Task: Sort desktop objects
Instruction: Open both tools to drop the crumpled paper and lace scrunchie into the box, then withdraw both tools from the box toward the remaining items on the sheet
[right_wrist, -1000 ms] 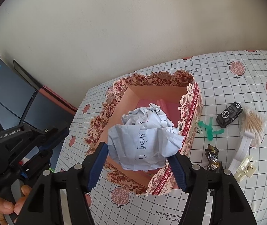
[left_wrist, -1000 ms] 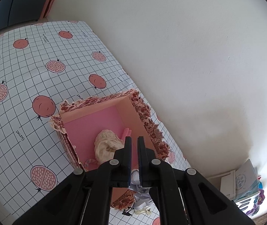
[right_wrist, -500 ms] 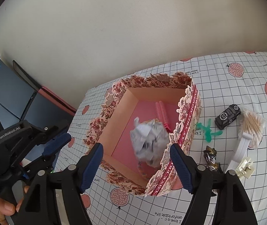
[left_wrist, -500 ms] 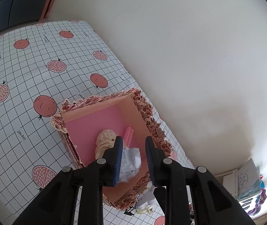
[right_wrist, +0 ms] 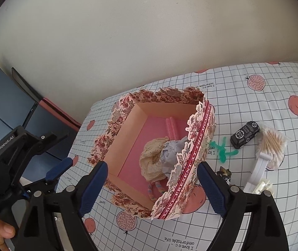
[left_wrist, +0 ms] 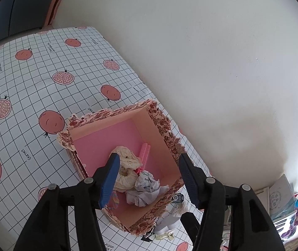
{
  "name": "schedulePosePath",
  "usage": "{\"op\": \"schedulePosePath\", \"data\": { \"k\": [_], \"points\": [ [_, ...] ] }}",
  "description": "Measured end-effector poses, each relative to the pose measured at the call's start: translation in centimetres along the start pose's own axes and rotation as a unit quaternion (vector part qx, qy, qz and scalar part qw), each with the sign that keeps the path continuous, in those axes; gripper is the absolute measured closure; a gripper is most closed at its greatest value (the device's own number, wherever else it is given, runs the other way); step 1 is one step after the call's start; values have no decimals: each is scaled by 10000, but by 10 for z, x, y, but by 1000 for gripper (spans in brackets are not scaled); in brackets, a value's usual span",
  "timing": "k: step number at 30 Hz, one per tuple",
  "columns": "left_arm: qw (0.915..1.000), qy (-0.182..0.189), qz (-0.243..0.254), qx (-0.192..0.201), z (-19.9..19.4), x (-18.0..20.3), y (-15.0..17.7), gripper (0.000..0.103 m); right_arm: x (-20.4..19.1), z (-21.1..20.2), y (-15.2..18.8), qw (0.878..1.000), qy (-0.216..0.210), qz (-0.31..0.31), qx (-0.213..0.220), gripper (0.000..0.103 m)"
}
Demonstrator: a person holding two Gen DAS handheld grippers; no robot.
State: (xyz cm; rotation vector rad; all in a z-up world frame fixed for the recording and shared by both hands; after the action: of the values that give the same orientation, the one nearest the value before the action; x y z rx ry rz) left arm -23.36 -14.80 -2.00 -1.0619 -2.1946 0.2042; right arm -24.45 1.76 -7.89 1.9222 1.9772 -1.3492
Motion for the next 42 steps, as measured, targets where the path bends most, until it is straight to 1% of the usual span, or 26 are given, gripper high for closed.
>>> {"op": "schedulePosePath", "data": {
  "k": [1,3,4,6,7,9,12,13,16,19,25,27,29,32,36,39,42],
  "points": [
    [10000,-5,12,6,0,1,0,41,1,-1,-1,10000,13,-4,6,12],
    [10000,-22,26,30,0,1,0,33,3,-2,-1,10000,31,-7,15,11],
    [10000,-25,30,44,0,2,0,31,4,-3,-1,10000,42,-6,21,9],
    [10000,-15,48,63,-1,3,0,29,6,-5,-1,10000,80,8,39,4],
    [9999,-23,73,82,-1,4,0,29,7,-5,-1,9999,87,15,50,4],
    [9999,-50,103,97,-1,5,0,25,8,-6,-2,9999,91,11,55,3],
    [9999,-52,115,86,-1,7,0,24,11,-9,-2,9998,168,-18,75,2],
    [9999,-52,111,85,-1,7,0,24,13,-10,-2,9997,215,-31,99,0],
    [9998,-75,121,117,-2,8,1,24,20,-14,-4,9993,350,-16,146,0],
    [9997,-94,172,132,-2,10,1,21,28,-17,-5,9990,414,49,153,0],
    [9994,-140,252,210,-3,16,2,9,41,-30,-10,9980,582,22,240,0],
    [9991,-172,278,271,-4,17,2,3,45,-36,-12,9976,633,2,280,0],
    [9986,-231,267,393,-6,17,1,0,50,-41,-14,9971,689,-7,311,0],
    [9978,-209,296,547,-10,20,-1,0,56,-49,-18,9966,743,-19,361,0],
    [9973,-112,356,635,-13,28,-2,0,62,-57,-23,9960,787,-64,410,0],
    [9960,-95,518,729,-16,36,-1,0,66,-65,-27,9955,827,-109,454,0],
    [9931,-142,701,927,-21,45,-1,0,72,-76,-32,9941,932,-195,526,0]
  ]
}}
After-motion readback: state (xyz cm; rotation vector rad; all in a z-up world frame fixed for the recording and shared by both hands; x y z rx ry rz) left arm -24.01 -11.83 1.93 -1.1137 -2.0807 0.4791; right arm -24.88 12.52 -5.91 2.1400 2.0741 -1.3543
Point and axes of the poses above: each gripper's, at about its wrist camera, not at the fingertips, and z roughly the way its jaws point, x to its right, y to its underside, the point moved 9 cm from there along z, roughly the way its jaws point, and after that the axes turned 8 degrees about -y, right-handed, at the moved point
